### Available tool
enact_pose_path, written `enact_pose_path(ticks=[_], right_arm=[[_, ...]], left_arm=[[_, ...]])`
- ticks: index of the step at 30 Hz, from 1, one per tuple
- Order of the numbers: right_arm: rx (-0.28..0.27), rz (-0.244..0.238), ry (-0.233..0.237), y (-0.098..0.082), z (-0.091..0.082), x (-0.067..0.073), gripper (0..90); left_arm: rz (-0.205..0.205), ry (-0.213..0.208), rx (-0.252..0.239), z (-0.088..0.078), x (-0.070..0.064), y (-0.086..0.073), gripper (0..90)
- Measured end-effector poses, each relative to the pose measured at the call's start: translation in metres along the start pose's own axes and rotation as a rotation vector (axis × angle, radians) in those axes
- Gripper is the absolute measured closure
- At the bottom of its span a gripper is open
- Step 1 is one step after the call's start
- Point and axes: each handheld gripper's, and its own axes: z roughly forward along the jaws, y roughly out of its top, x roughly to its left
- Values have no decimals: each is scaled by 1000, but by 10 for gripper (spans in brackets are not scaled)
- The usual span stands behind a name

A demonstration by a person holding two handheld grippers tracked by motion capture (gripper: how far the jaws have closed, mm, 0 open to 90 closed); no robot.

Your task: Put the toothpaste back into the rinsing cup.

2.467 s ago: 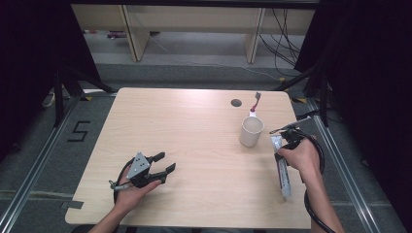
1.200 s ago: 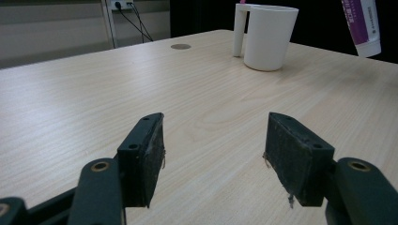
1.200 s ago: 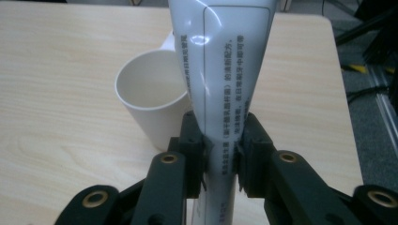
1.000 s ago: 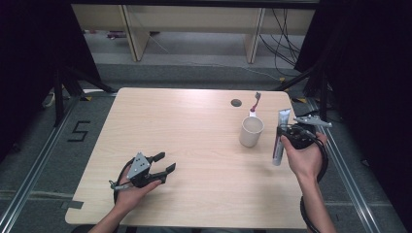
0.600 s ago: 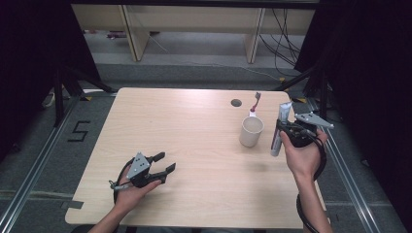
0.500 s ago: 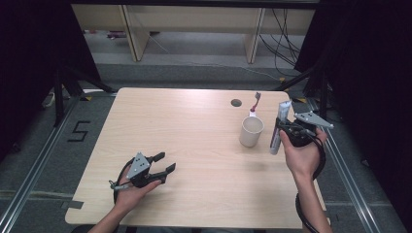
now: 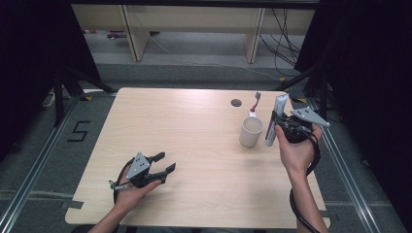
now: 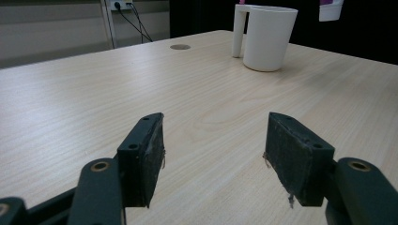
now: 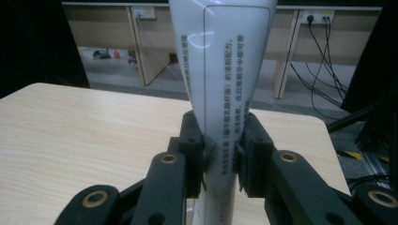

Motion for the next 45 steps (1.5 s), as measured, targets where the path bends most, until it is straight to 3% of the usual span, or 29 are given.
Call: enact_pose_path(ticks=[2,3,7,8,12,13,14,15,16,21,22,26,31,35,39,40,45], right_arm=[[-7,-10,1,1,2,1,750],[-10,15,-6,2,2,4,750],[-28,-16,1,5,3,4,750],[-27,0,3,6,3,5,750],[-52,-16,4,11,5,6,750],[-48,6,1,12,5,8,750],[-55,-11,7,13,6,7,750],[-56,6,9,14,7,9,750],[-64,-15,11,14,8,8,750],[-66,-5,11,17,11,10,750],[-76,-26,10,17,12,9,750],[-79,-3,16,19,15,13,750],[-94,4,14,20,19,15,750],[-104,-19,20,22,23,16,750],[-101,1,22,22,28,21,750],[-107,-22,21,22,30,20,750],[-106,-30,26,21,36,23,750]], left_arm=[[-1,2,3,0,0,0,374],[-3,-1,0,0,0,0,373],[2,0,1,0,0,0,374],[2,0,1,0,0,0,374],[1,0,0,0,0,0,374],[1,0,0,0,0,0,374],[0,0,-1,0,0,0,374],[0,0,-1,0,0,0,374],[0,-1,-1,0,0,0,374],[1,-1,0,0,0,0,374],[1,-1,0,0,0,0,374],[1,-1,0,0,0,0,374],[1,0,0,0,0,0,374],[-1,0,-1,0,0,0,374],[1,3,7,-1,0,0,374],[1,4,9,-1,0,0,374],[1,3,9,-1,0,0,374]])
